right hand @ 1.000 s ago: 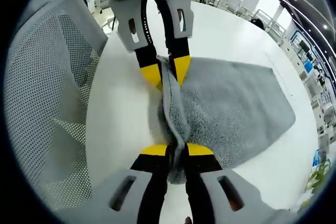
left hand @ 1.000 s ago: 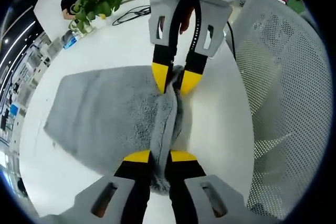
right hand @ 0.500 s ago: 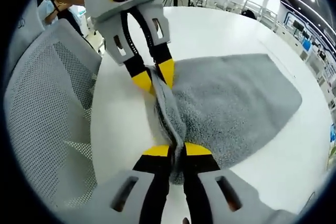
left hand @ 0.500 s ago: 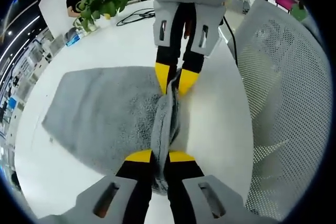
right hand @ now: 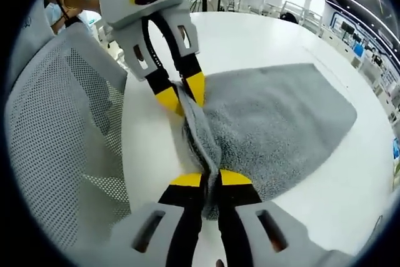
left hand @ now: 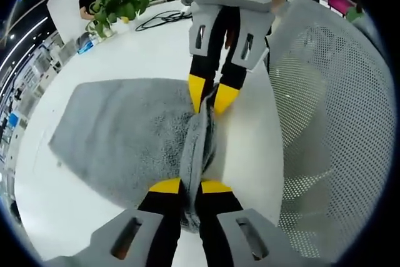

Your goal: Fold the towel on the table until its edges align and the towel forms a compact rectangular stack.

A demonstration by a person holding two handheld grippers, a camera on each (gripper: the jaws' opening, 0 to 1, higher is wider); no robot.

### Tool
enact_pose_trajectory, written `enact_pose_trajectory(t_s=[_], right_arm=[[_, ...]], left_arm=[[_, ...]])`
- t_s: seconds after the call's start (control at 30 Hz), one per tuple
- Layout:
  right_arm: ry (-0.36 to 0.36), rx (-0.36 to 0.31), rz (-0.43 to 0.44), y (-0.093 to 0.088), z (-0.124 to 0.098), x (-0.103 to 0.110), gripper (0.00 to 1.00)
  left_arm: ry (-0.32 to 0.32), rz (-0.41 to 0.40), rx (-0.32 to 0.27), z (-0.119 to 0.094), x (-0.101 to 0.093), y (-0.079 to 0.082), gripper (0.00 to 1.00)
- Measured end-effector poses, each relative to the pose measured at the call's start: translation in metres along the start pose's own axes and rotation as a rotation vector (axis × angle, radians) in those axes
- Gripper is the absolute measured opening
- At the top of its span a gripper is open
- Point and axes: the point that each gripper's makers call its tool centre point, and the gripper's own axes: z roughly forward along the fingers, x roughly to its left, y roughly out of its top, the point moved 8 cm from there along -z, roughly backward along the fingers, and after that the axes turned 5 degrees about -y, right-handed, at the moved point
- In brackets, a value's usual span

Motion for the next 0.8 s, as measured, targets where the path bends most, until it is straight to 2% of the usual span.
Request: enact_pose_trajectory(t_s=[0.4, 0.5, 0.57, 0.8], right_arm=[[0.079, 0.024, 0.007, -0.005, -0.007, 0.027, 0.05], [0.093, 0.024, 0.007, -0.007, -0.009, 0.036, 0.05], [0.100, 0.022, 0.011, -0.009, -0.011, 0.041, 0.05], [0.131, 0.015, 0.037, -0.011, -0.016, 0.052, 0.05]], left_arm=[[-0.046, -0.006, 0.003, -0.006, -0.030, -0.004, 0.08], [-0.059, -0.040, -0.010, -0.008, -0.038, -0.007, 0.08], [-0.067, -0.099, -0.035, -0.008, -0.043, -0.009, 0.08], [-0.080, -0.146, -0.057, -0.011, -0.054, -0.011, 0.08]])
